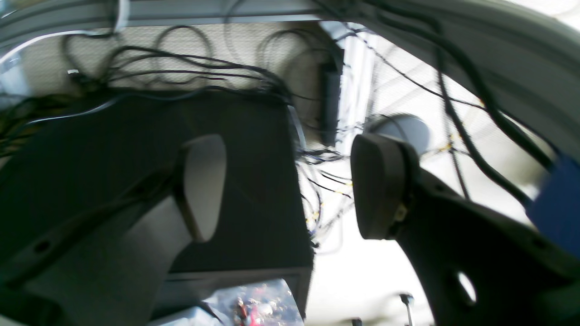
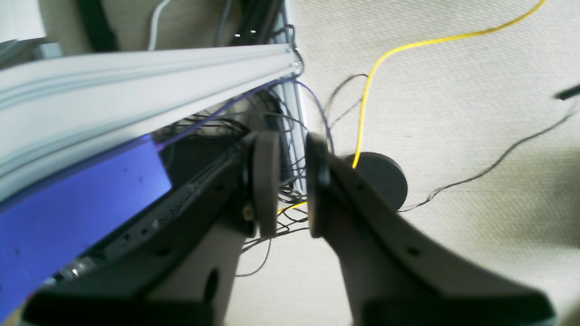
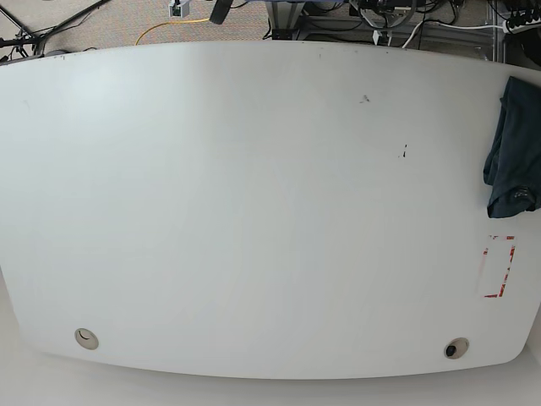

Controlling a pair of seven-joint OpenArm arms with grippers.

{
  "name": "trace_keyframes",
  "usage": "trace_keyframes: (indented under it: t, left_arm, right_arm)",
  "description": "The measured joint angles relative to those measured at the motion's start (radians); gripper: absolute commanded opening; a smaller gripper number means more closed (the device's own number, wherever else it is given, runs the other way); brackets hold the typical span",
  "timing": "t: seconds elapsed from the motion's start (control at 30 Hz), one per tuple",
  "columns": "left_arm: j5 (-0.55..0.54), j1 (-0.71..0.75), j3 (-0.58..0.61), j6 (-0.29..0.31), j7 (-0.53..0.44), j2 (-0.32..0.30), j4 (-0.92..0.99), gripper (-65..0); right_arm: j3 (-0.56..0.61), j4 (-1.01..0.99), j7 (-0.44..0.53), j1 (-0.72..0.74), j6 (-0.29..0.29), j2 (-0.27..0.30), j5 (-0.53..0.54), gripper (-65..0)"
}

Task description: Fold the T-shirt properly

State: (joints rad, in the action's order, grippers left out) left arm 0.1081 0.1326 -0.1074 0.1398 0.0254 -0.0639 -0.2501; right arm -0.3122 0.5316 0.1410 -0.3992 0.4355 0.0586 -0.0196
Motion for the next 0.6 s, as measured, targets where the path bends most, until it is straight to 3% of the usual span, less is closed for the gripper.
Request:
trace_keyframes:
  t: [0.1,0.6]
  left_arm:
    - [0.0,-0.017,0.0,-0.025,0.003,0.0,0.028,-24.3]
    - [0.0,-0.025,0.0,-0.028,0.007,0.003,0.04,-24.3]
  right_arm:
    - [0.0,-0.054,0.0,0.033,-0.003,0.009,-0.002,-54.9]
    - [0.0,-0.104,0.005,0.066,-0.021,0.019,0.0,-54.9]
